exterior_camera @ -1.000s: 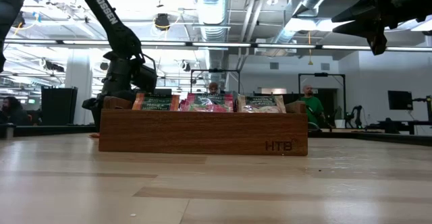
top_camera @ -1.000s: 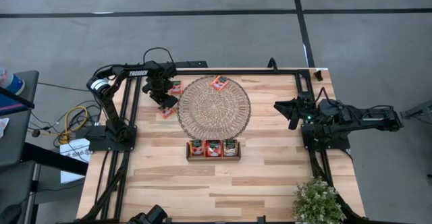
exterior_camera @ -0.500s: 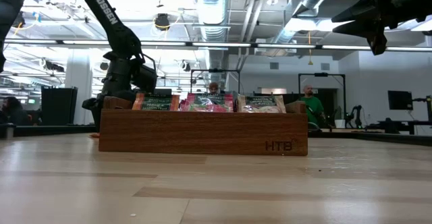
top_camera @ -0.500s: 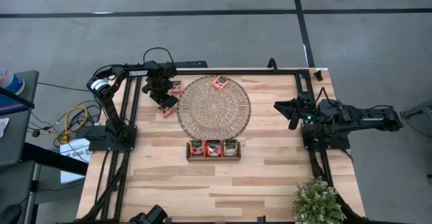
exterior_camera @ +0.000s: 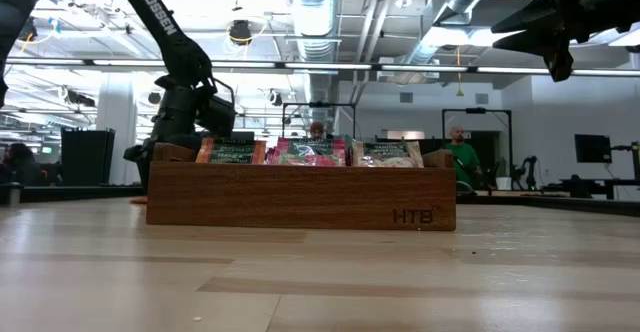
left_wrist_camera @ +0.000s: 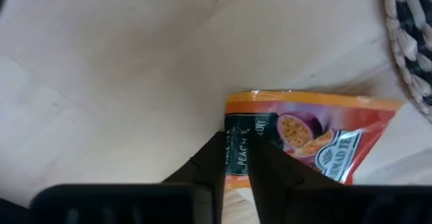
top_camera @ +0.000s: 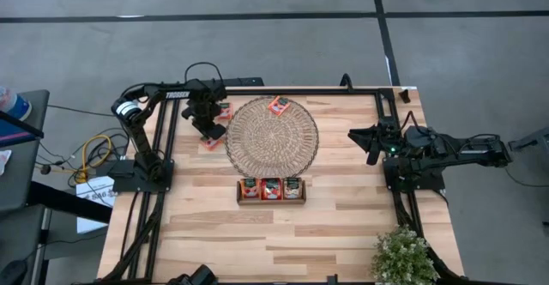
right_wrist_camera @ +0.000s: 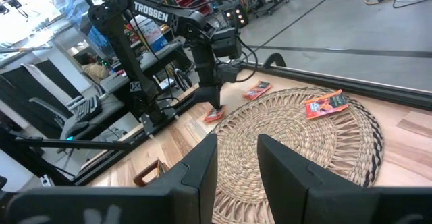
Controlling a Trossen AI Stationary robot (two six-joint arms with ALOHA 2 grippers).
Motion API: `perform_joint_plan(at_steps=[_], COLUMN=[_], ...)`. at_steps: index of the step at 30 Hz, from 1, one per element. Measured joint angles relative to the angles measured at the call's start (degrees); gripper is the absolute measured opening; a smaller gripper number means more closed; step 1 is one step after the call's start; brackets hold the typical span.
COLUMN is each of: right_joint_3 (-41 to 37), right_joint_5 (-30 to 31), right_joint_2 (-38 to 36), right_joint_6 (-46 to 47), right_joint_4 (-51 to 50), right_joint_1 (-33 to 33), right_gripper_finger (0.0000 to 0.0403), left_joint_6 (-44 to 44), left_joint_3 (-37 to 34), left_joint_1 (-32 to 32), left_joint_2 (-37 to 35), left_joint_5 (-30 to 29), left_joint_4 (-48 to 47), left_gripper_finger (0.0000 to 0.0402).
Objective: Pick & Place Tea
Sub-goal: Put the orange tea bag into the left section of the wooden organizer
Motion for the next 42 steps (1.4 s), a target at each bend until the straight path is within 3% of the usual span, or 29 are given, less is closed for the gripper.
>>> perform_joint_plan(at_steps=[10, 33, 42], right_joint_3=[0.0, 0.0, 0.0], right_joint_5=[0.0, 0.0, 0.0], right_joint_2=[0.0, 0.0, 0.0], right_joint_6=[0.0, 0.0, 0.0], right_joint_4=[0.0, 0.0, 0.0], right_joint_1=[0.0, 0.0, 0.0], right_gripper_finger=[0.0098, 0.0098, 0.0098], left_joint_6=[1.0, 1.1, 2.7], left_joint_3=[-0.1, 0.0, 6.5], left_joint_1=[-0.2, -0.3, -0.4], left_joint_2=[0.1, -0.5, -0.6], left_joint_5=[1.3, 1.9, -0.4], left_joint_4=[0.0, -2.1, -10.8], left_gripper_finger=[0.0002, 0.0000, 0.0000])
